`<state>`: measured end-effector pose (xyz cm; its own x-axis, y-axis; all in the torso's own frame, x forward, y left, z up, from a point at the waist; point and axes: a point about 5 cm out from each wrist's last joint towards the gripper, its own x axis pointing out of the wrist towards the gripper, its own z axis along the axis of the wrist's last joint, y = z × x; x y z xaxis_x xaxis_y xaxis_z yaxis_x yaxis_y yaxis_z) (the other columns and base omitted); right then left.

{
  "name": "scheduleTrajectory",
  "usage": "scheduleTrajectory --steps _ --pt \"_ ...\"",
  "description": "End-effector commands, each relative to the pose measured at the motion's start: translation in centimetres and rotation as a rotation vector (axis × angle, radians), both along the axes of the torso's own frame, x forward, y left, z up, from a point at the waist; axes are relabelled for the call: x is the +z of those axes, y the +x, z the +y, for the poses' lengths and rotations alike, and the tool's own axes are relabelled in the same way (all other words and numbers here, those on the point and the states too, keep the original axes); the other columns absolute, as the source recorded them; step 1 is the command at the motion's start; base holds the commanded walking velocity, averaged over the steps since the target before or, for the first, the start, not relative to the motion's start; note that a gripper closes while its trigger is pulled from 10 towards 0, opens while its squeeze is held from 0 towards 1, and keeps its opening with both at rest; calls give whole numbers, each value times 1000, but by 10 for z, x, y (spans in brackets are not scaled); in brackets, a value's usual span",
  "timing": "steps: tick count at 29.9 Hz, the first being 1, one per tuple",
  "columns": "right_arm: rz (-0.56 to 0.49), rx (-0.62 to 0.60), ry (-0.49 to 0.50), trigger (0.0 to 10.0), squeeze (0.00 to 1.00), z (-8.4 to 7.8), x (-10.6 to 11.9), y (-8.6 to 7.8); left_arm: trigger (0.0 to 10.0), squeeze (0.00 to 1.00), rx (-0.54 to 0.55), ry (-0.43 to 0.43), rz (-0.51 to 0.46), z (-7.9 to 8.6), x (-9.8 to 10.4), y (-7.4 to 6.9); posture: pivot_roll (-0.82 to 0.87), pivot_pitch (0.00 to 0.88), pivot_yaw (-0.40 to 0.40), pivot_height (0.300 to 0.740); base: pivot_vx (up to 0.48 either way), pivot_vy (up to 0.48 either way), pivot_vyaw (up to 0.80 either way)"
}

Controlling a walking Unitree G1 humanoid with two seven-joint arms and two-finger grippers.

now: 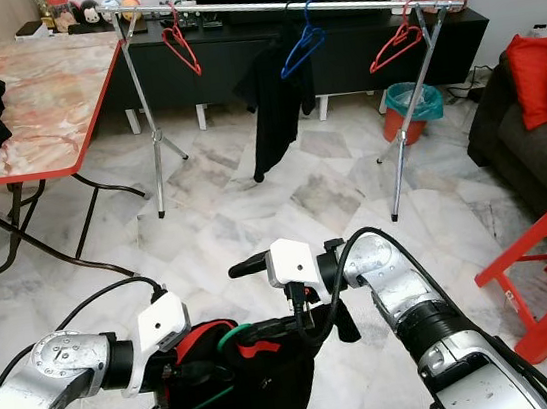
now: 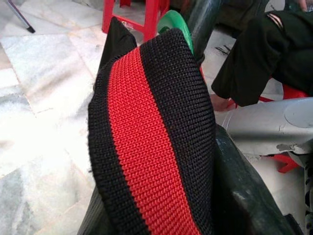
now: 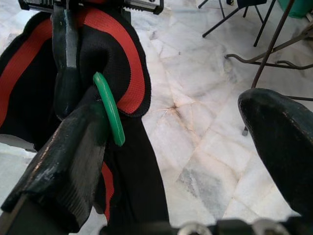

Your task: Hang hanger

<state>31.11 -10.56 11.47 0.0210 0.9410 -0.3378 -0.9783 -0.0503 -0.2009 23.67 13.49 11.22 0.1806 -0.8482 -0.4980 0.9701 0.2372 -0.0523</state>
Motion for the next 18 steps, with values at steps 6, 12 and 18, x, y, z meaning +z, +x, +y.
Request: scheduleTrajectory --steps 6,12,18 --pt "-12 2 42 10000 1000 2 7 1 10000 0 36 -72 -65 -11 8 6 72 0 -93 740 0 0 0" --pt "-19 -1 47 10000 1000 1 11 4 10000 0 68 -143 -69 -17 11 7 70 0 -96 740 0 0 0" --pt "-28 -3 51 10000 1000 2 15 6 0 0 92 -179 -71 -22 12 10 69 0 -100 740 0 0 0"
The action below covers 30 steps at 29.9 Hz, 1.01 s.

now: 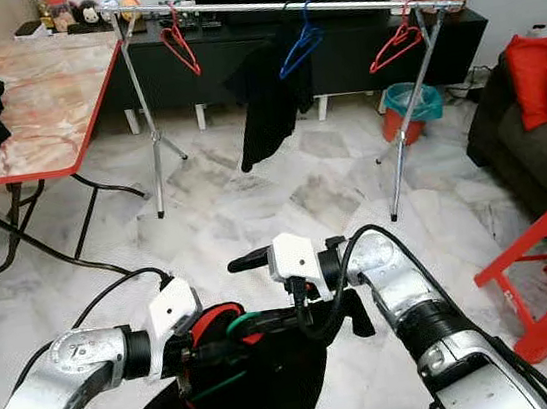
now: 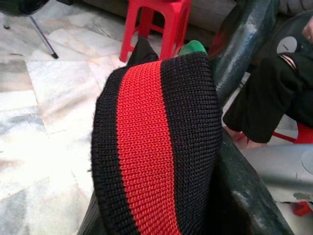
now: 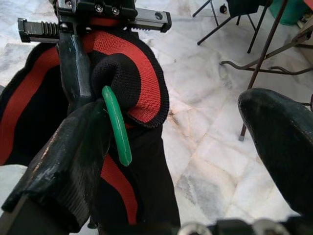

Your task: Hang hanger

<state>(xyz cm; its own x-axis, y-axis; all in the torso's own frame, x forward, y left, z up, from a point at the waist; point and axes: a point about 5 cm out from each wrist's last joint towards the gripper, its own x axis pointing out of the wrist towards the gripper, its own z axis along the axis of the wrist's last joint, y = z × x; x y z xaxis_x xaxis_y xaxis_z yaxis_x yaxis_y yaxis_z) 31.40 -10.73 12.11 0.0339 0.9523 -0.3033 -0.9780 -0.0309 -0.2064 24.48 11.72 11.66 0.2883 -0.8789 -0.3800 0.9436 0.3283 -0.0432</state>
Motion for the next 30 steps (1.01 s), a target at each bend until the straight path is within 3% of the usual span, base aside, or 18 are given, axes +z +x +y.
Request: scheduleTrajectory --steps 1,21,24,25,26,27,28,30 --pt "-26 9 14 10000 1000 3 9 4 0 0 -10 -55 -27 -5 7 1 69 0 -101 740 0 0 0" --pt "-31 10 9 10000 1000 2 11 6 0 0 3 -78 -38 -5 11 4 71 0 -108 740 0 0 0" --pt "-31 11 8 10000 1000 3 11 6 0 0 14 -61 -46 -5 10 5 72 0 -110 740 0 0 0" --pt "-31 11 8 10000 1000 2 11 6 0 0 24 -20 -60 -4 6 6 73 0 -110 740 0 0 0" --pt "-31 10 8 10000 1000 2 11 6 667 0 27 12 -65 -2 3 7 73 0 -110 740 0 0 0" --pt "-33 7 8 10000 1000 2 11 6 2784 0 28 67 -72 1 -2 7 73 0 -110 740 0 0 0" --pt "-34 7 7 10000 1000 2 12 7 10000 0 41 113 -77 4 -7 8 73 0 -110 740 0 0 0" --pt "-35 5 7 10000 1000 3 12 7 10000 0 56 147 -71 8 -12 10 72 0 -110 740 0 0 0"
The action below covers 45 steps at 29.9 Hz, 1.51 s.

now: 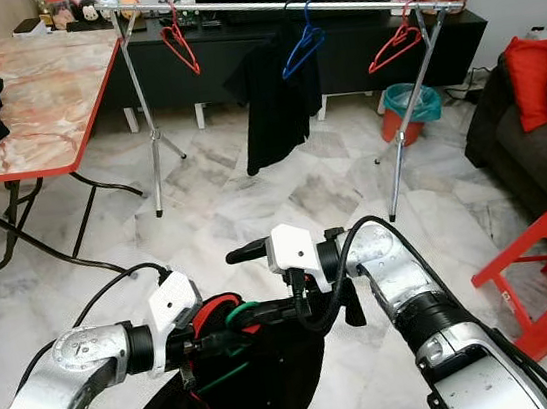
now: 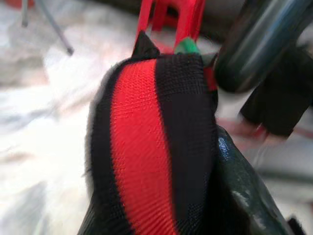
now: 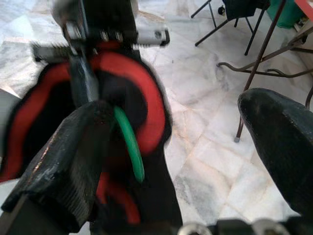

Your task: Hang hanger

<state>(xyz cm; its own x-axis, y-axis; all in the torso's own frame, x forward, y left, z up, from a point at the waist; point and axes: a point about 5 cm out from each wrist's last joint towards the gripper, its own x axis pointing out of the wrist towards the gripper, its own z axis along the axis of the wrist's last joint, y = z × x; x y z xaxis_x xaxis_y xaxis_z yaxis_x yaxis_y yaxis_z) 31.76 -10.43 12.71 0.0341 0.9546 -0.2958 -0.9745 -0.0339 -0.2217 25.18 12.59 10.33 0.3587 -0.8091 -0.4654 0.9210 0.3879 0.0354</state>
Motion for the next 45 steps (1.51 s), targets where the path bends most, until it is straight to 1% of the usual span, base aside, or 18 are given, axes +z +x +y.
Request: scheduleTrajectory --steps 1,5,11,18,21,22,23,25,26,28,32,34,36,38,40,41,42,45 --pt "-19 0 0 10000 1000 0 6 3 10000 0 -9 29 -29 0 1 3 72 0 -110 740 0 0 0" --pt "-19 1 -1 10000 1000 0 6 3 10000 0 21 36 -43 2 2 5 74 0 -111 740 0 0 0" --pt "-17 5 0 10000 1000 0 6 3 10000 0 63 -12 -51 0 2 8 72 0 -110 740 0 0 0" --pt "-16 -1 4 10000 1000 1 4 2 10000 0 56 2 -51 4 2 8 74 0 -107 740 0 0 0" --pt "-24 -35 18 10000 1000 2 3 3 10000 0 57 1 -53 5 2 8 73 0 -106 740 0 0 0" --pt "-48 -81 27 10000 1000 2 3 6 10000 0 60 -1 -56 6 3 9 73 0 -106 740 0 0 0" --pt "-85 -175 38 10000 863 1 3 12 10000 0 72 -7 -68 6 4 10 73 0 -106 740 0 0 0" --pt "-97 -213 41 10000 863 1 3 15 10000 0 79 -9 -76 6 5 10 71 0 -106 740 0 0 0" --pt "-127 -361 56 10000 0 -3 2 23 10000 0 103 -20 -97 7 7 13 69 0 -103 740 0 0 0" --pt "-128 -508 43 10000 0 -12 -6 28 10000 0 154 -49 -128 7 11 18 69 0 -99 740 0 0 0" --pt "-118 -564 32 10000 0 -18 -13 27 10000 0 180 -65 -145 7 13 20 68 0 -98 740 0 0 0" --pt "-94 -632 30 10000 0 -29 -22 24 10000 0 203 -88 -163 8 18 23 68 0 -97 740 0 0 0" --pt "-92 -771 33 10000 0 -47 -29 24 10000 0 223 -118 -174 10 24 25 64 0 -94 740 0 0 0" --pt "-88 -800 36 10000 0 -52 -29 24 10000 0 225 -123 -177 11 25 25 63 0 -93 740 0 0 0" --pt "-30 -779 53 10000 0 -60 -34 17 10000 0 232 -121 -191 12 27 26 63 0 -92 740 0 0 0" --pt "-3 -700 13 10000 0 -63 -41 7 10000 0 233 -122 -192 13 27 27 61 0 -91 740 0 0 0" --pt "-1 -596 -67 10000 0 -66 -50 -6 10000 0 235 -124 -193 15 28 27 62 0 -90 740 0 0 0" --pt "26 -546 -167 10000 0 -83 -60 -20 10000 0 226 -125 -192 17 30 27 60 0 -88 740 0 0 0"
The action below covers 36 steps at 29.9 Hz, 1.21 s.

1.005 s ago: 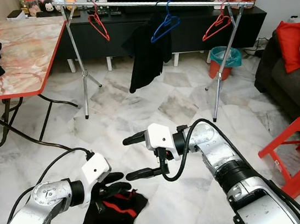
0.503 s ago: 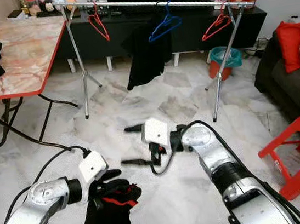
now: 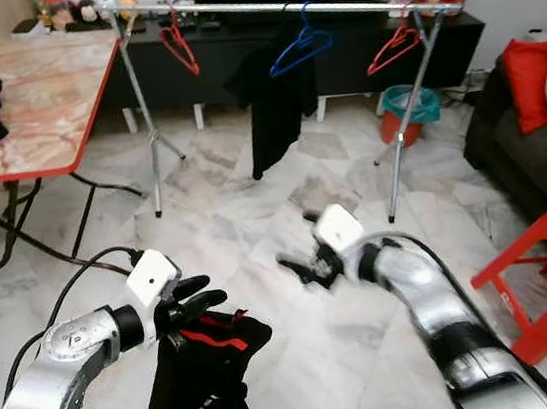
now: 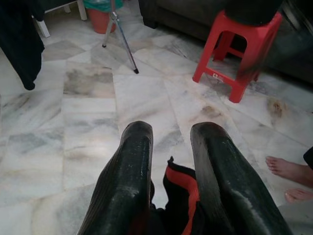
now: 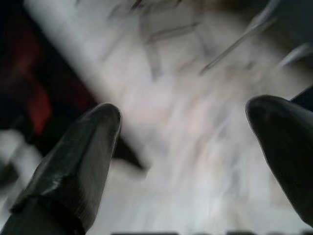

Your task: Hang hanger

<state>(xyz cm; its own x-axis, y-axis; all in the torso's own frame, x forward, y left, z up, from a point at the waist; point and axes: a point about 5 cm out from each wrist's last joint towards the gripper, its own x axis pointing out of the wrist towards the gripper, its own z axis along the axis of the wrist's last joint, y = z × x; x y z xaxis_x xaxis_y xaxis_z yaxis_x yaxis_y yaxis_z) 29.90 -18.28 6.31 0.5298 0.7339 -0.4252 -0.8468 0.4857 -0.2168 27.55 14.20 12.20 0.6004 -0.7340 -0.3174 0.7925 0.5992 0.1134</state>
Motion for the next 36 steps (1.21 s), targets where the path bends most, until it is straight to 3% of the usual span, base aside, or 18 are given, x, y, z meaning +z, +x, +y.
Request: scheduleTrajectory --steps 1,2,8,14,19,26,29,32,36 --pt "53 110 -67 10000 0 -12 -1 -13 10000 0 -9 -27 -46 2 14 4 57 0 -87 740 0 0 0" --pt "53 110 -67 10000 0 -12 -1 -13 10000 0 -9 -27 -46 2 14 4 57 0 -87 740 0 0 0" --pt "221 394 -195 10000 0 -26 -17 -57 10000 0 -58 -34 -30 6 23 6 53 0 -75 740 0 0 0" --pt "250 470 -177 10000 0 -19 -13 -58 10000 0 -144 -37 -9 5 37 6 56 0 -64 740 0 0 0" --pt "169 491 -148 10000 0 -4 1 -40 10000 0 -299 -45 9 -1 57 3 61 0 -59 740 0 0 0" --pt "198 632 -7 10000 0 18 22 -38 10000 0 -362 -98 -1 -10 77 9 67 0 -64 740 0 0 0" --pt "221 679 8 10000 0 21 26 -40 10000 0 -366 -97 -14 -11 81 12 68 0 -66 740 0 0 0" --pt "284 781 -21 10000 0 19 24 -49 10000 0 -378 -108 -24 -13 91 18 71 0 -70 740 0 0 0" --pt "286 792 -98 10000 0 15 19 -49 10000 0 -383 -131 -44 -16 101 22 71 0 -73 740 0 0 0"
